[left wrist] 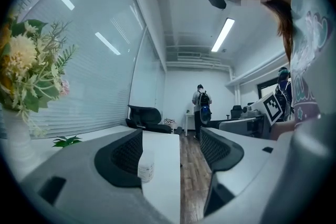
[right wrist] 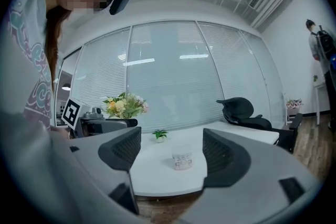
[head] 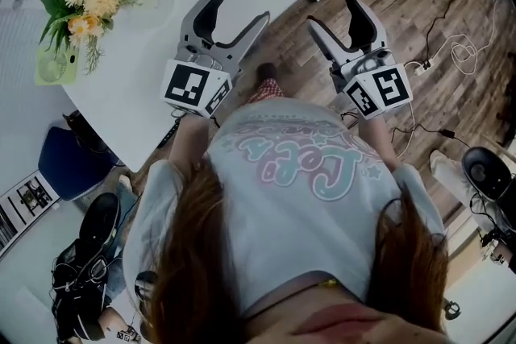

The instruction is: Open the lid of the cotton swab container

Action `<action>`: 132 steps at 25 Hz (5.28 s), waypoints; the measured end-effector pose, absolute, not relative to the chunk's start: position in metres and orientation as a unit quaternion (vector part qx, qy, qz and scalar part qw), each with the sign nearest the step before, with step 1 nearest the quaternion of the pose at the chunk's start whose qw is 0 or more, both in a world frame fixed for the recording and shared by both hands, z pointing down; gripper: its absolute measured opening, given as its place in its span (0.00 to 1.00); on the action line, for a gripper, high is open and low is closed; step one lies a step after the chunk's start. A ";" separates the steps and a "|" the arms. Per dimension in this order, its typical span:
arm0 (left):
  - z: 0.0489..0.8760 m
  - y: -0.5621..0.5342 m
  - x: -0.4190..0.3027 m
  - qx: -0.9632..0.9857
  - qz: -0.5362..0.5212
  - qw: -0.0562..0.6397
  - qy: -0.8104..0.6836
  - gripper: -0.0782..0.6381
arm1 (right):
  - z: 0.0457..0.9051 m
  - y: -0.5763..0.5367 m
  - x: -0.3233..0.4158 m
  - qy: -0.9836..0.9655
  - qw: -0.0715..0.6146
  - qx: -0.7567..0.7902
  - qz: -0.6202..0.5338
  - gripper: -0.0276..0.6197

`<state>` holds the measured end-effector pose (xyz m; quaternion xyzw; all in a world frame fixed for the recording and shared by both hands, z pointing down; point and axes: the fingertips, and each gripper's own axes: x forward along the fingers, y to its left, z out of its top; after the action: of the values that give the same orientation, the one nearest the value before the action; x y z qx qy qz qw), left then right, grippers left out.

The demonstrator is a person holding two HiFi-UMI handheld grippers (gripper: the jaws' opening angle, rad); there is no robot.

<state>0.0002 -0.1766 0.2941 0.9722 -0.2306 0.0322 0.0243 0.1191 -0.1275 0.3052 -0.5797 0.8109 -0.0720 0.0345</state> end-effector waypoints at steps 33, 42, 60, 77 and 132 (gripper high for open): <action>0.324 -0.246 0.004 0.969 0.065 0.037 -0.234 0.56 | 0.311 -0.205 0.122 0.817 0.031 -0.570 -0.078 0.59; 0.318 -0.259 0.020 0.959 0.065 0.036 -0.275 0.56 | 0.305 -0.229 0.133 0.851 0.028 -0.520 -0.076 0.59; 0.336 -0.270 0.035 0.930 0.074 0.058 -0.357 0.56 | 0.310 -0.271 0.144 0.903 0.023 -0.421 -0.085 0.59; 0.393 -0.279 0.053 0.922 0.123 0.072 -0.360 0.56 | 0.324 -0.289 0.149 0.921 0.002 -0.379 -0.093 0.59; 0.474 -0.309 0.094 0.919 0.269 0.047 -0.283 0.44 | 0.337 -0.284 0.164 0.914 -0.016 -0.391 -0.107 0.59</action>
<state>0.0941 -0.3092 0.4740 0.9195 -0.2826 0.2692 0.0471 0.1638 -0.2837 0.3367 -0.3910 0.9140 -0.1066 -0.0165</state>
